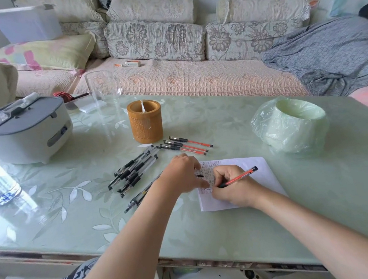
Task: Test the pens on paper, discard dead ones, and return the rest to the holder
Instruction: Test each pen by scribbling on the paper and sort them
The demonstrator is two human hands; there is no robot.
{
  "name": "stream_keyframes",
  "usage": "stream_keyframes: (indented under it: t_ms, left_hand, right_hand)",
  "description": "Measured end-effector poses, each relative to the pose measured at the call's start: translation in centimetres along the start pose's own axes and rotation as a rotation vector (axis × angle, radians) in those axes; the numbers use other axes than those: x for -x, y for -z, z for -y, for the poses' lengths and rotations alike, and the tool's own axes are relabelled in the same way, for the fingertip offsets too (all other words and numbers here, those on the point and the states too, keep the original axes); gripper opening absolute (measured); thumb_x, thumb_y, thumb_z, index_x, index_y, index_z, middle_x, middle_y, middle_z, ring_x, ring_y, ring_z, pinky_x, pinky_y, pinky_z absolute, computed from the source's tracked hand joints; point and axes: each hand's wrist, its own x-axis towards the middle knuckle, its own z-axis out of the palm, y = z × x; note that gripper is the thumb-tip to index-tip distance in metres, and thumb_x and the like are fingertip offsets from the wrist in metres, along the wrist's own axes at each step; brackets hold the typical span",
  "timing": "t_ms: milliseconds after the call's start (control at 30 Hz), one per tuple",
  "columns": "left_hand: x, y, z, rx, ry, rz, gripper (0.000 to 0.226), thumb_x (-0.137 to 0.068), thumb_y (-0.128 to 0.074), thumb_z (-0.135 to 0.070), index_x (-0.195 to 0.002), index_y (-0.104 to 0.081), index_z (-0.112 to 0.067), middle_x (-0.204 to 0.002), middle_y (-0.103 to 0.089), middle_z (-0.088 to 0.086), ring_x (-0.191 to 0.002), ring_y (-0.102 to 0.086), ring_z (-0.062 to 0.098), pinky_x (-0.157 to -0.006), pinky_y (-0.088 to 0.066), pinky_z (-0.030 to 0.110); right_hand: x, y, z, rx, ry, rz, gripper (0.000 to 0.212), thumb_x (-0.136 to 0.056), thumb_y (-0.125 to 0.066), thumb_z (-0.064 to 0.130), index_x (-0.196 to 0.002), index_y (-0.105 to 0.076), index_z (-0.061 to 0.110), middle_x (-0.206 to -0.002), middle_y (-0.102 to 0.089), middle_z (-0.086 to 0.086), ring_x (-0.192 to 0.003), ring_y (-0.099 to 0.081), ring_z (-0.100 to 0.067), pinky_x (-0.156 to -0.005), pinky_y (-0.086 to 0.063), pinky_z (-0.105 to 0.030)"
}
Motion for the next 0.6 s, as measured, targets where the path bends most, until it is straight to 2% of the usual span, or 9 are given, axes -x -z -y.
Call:
stream_keyframes:
  t_ms: [167, 267, 333, 400, 500, 600]
  left_hand:
    - [0.2, -0.2, 0.1, 0.004, -0.002, -0.010, 0.062, -0.070, -0.079, -0.050, -0.121, -0.060, -0.020, -0.114, -0.052, 0.002, -0.112, -0.046, 0.020, -0.094, -0.044, 0.032]
    - [0.3, 0.0, 0.1, 0.004, -0.020, -0.007, 0.058, -0.072, -0.078, -0.049, -0.120, -0.060, -0.020, -0.114, -0.051, 0.001, -0.111, -0.045, 0.018, -0.093, -0.044, 0.032]
    - [0.3, 0.1, 0.3, -0.011, -0.034, -0.011, 0.053, -0.076, -0.075, -0.048, -0.119, -0.061, -0.020, -0.114, -0.053, 0.001, -0.112, -0.046, 0.018, -0.093, -0.044, 0.032]
    - [0.4, 0.4, 0.6, -0.059, -0.049, -0.043, 0.049, -0.079, -0.072, -0.048, -0.119, -0.062, -0.021, -0.114, -0.055, 0.001, -0.112, -0.045, 0.019, -0.094, -0.043, 0.033]
    - [0.5, 1.0, 1.1, -0.119, -0.071, -0.090, 0.043, -0.081, -0.070, -0.047, -0.118, -0.064, -0.025, -0.112, -0.056, -0.002, -0.111, -0.045, 0.018, -0.095, -0.044, 0.036]
    - [0.5, 1.4, 1.4, -0.138, -0.063, -0.061, 0.029, -0.081, -0.071, -0.038, -0.109, -0.068, -0.030, -0.107, -0.058, -0.004, -0.109, -0.049, 0.017, -0.094, -0.046, 0.039]
  right_hand:
    - [0.2, 0.0, 0.3, -0.034, 0.026, -0.025, 0.019, -0.062, -0.058, 0.010, -0.057, -0.042, 0.018, -0.055, -0.039, 0.002, -0.053, -0.034, -0.014, -0.050, -0.026, -0.027]
    - [0.0, 0.4, 0.3, -0.172, -0.007, -0.104, 0.024, -0.073, -0.060, -0.002, -0.062, -0.045, 0.014, -0.051, -0.041, 0.002, -0.049, -0.034, -0.012, -0.047, -0.025, -0.024]
    - [0.0, 0.7, 0.4, -0.301, -0.062, -0.148, 0.023, -0.081, -0.061, -0.007, -0.070, -0.051, 0.010, -0.052, -0.045, -0.004, -0.045, -0.037, -0.013, -0.044, -0.026, -0.022]
    - [0.0, 0.9, 0.8, -0.372, -0.085, -0.151, 0.017, -0.085, -0.062, -0.006, -0.079, -0.058, 0.009, -0.058, -0.050, -0.006, -0.046, -0.042, -0.013, -0.041, -0.027, -0.021]
    - [0.1, 1.5, 1.2, -0.341, -0.101, -0.157, 0.018, -0.091, -0.059, -0.003, -0.091, -0.069, 0.012, -0.061, -0.056, -0.005, -0.043, -0.045, -0.012, -0.038, -0.029, -0.019]
    - [0.1, 2.5, 1.5, -0.268, -0.091, -0.138, 0.032, -0.097, -0.049, 0.002, -0.110, -0.070, 0.023, -0.085, -0.069, -0.009, -0.054, -0.059, -0.018, -0.039, -0.038, -0.024]
